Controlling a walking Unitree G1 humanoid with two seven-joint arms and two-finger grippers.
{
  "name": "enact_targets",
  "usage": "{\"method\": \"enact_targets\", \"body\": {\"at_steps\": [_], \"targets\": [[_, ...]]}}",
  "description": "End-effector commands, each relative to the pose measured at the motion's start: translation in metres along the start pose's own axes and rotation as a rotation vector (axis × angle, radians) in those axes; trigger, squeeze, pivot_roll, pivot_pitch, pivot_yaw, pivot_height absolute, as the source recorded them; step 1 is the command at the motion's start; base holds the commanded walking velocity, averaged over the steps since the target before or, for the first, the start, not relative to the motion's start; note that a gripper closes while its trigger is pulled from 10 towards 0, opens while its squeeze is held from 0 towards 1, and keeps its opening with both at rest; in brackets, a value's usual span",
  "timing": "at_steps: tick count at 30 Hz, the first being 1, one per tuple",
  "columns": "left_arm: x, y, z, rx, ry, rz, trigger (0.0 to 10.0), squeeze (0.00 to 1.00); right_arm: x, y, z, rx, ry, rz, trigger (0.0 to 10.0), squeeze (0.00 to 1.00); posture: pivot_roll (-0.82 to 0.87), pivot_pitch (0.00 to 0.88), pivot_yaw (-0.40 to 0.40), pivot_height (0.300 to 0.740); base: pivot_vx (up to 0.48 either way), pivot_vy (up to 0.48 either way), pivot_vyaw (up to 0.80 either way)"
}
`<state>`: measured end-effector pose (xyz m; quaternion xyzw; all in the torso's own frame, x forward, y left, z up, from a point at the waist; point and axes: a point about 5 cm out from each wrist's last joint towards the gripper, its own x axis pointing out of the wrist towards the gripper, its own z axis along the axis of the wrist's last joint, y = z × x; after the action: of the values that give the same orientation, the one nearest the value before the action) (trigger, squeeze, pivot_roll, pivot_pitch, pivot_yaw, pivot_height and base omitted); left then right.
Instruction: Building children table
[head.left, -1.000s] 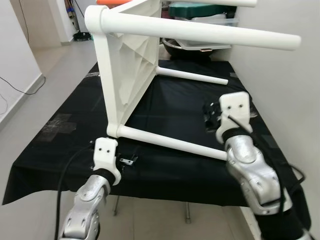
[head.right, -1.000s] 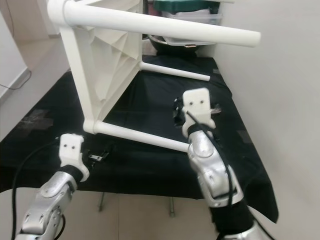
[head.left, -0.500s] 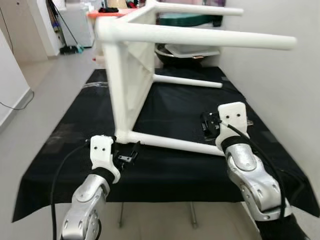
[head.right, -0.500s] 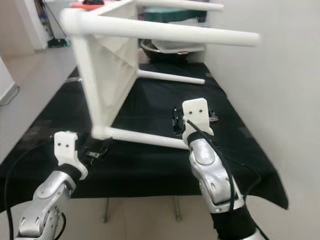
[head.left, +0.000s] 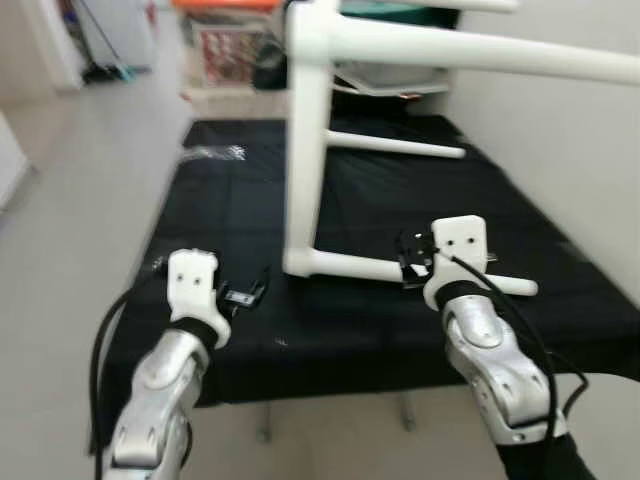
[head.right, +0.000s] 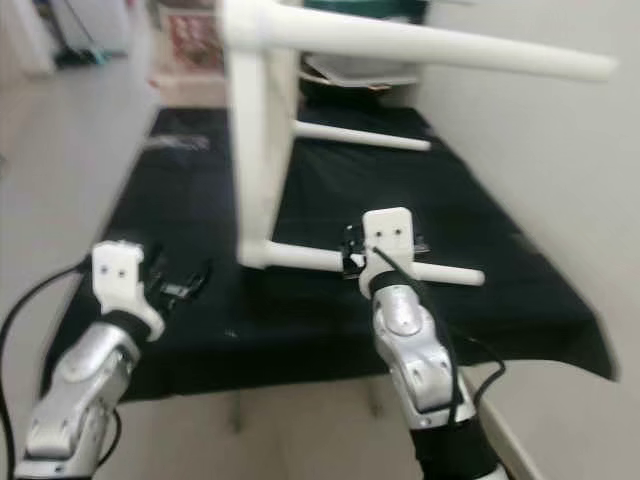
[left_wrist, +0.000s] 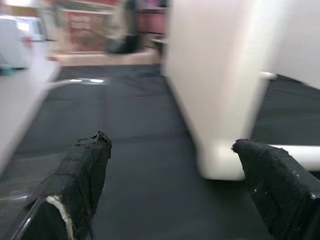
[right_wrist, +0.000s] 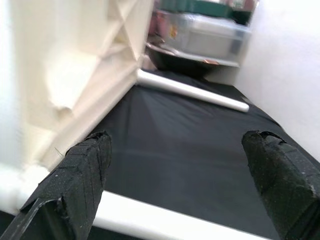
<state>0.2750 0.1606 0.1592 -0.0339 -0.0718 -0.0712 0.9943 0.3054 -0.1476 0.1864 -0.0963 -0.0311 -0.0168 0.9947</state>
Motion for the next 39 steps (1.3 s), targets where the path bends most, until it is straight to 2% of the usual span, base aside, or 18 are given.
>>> {"method": "enact_targets", "body": {"at_steps": [1,8,17,24,34,36,37,38,39], "targets": [[0.001,-0.003,0.004,-0.008,-0.028,-0.001,10.0,0.0,0.001,-0.009,-0.003,-0.001,0.004,-0.043,10.0,0.0,0.06,0.0,-0.033,0.74,0.416,0.0,0.0],[0.0,0.004,0.008,0.0,-0.047,0.041,10.0,0.0,0.002,-0.009,-0.003,0.006,0.003,-0.046,10.0,0.0,0.06,0.0,-0.036,0.74,0.436,0.0,0.0],[0.0,-0.001,0.006,-0.002,-0.041,0.018,10.0,0.0,0.005,-0.011,-0.002,0.01,-0.012,-0.067,10.0,0.0,0.06,0.0,-0.037,0.74,0.422,0.0,0.0],[0.0,-0.005,0.005,0.003,-0.047,0.018,10.0,0.0,0.004,-0.013,-0.003,0.002,-0.009,-0.075,10.0,0.0,0.06,0.0,-0.034,0.74,0.0,0.0,0.0],[-0.005,-0.015,0.002,-0.017,-0.038,-0.04,10.0,0.0,0.002,-0.017,-0.005,-0.025,-0.01,-0.08,10.0,0.0,0.05,0.0,-0.032,0.74,0.0,0.0,0.0],[-0.006,-0.024,0.0,-0.031,-0.022,-0.107,10.0,0.0,0.002,-0.021,-0.003,-0.047,-0.026,-0.103,10.0,0.0,0.05,0.0,-0.03,0.74,0.0,0.0,0.0],[-0.006,-0.024,0.0,-0.031,-0.022,-0.107,10.0,0.0,0.002,-0.021,-0.003,-0.047,-0.026,-0.103,10.0,0.0,0.05,0.0,-0.03,0.74,0.0,0.0,0.0],[-0.007,-0.031,-0.001,-0.04,-0.008,-0.16,10.0,0.0,0.002,-0.025,0.001,-0.078,-0.054,-0.128,10.0,0.0,0.04,0.0,-0.025,0.74,0.0,0.0,0.0],[-0.01,-0.044,-0.003,-0.049,0.015,-0.267,10.0,0.0,-0.001,-0.032,0.016,-0.219,-0.165,-0.178,10.0,0.0,0.03,0.0,-0.015,0.74,0.0,0.0,0.0]]}}
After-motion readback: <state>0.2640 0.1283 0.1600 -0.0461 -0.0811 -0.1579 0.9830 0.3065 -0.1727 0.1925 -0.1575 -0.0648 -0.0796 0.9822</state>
